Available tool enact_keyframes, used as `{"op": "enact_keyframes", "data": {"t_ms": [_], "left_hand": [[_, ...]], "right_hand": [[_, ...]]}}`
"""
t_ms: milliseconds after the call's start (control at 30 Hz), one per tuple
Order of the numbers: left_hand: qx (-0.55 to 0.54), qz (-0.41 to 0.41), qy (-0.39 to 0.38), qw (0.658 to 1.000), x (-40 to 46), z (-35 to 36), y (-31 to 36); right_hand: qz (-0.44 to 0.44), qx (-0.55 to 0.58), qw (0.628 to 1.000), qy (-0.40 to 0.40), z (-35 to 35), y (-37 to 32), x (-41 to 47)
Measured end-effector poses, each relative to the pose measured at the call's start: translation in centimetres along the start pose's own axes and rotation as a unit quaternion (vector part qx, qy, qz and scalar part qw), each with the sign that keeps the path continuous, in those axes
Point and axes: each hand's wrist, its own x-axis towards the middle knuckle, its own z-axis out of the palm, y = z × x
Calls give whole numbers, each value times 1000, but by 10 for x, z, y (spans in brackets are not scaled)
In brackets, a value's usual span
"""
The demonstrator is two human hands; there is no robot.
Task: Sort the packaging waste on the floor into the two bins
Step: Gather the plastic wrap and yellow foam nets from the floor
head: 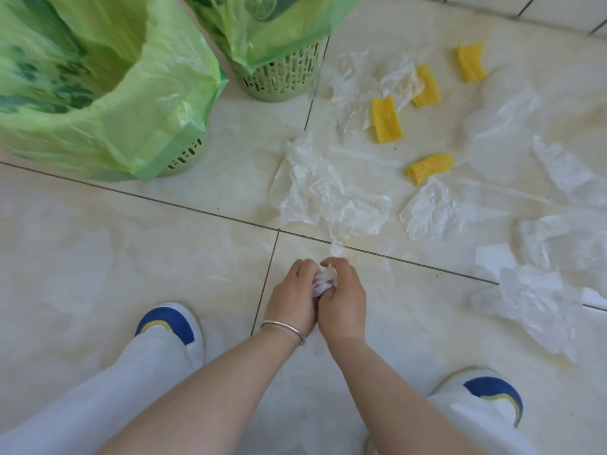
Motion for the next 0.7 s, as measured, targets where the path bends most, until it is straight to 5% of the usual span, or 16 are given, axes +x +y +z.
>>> {"op": "enact_keyframes", "data": {"t_ms": [133,333,500,600,700], "left_hand": [[-101,-6,66,993,10,-40,18],[-71,48,142,986,59,-95,35],[-53,-3,158,986,96,-111,28],[-58,-94,132,985,117,-109,13],[6,-86,29,996,127,-92,0]], "right_hand": [[-47,23,998,28,-11,-38,10],[-70,49,994,70,-28,-95,49],[7,12,997,76,-42,-101,84],[53,-13,995,82,-45,-86,98],[53,-141,987,48,-38,-66,109]]}}
